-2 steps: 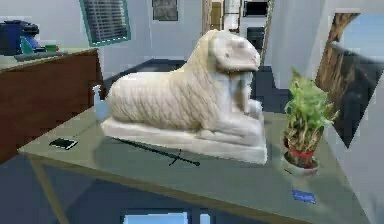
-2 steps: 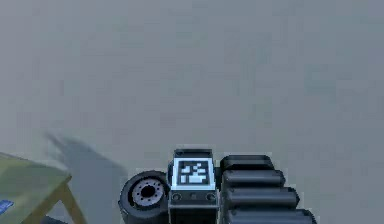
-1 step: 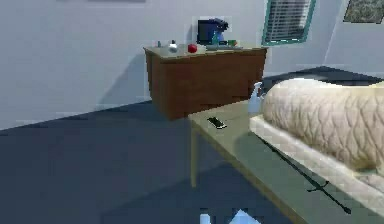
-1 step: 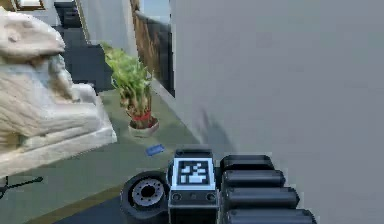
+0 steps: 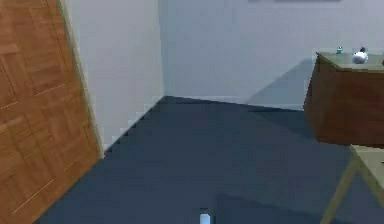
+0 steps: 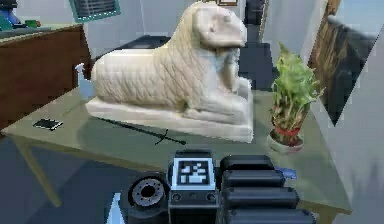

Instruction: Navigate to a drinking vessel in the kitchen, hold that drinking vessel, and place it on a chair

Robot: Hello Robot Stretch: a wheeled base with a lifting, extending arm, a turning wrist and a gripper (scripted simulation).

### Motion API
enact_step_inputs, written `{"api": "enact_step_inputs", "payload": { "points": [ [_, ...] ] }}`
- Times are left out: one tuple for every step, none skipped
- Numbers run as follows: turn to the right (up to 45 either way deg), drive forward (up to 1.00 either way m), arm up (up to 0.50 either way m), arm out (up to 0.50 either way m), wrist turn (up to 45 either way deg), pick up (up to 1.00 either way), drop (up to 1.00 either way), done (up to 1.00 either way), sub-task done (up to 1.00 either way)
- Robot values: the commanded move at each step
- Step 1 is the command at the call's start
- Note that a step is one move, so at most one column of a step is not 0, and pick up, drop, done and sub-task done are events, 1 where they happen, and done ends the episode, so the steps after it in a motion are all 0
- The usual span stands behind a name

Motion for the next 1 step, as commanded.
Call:
{"api": "enact_step_inputs", "payload": {
  "points": [
    [-39.0, 0.0, 0.0, 0.0, 0.0, 0.0, 0.0, 0.0, 0.0]
  ]
}}
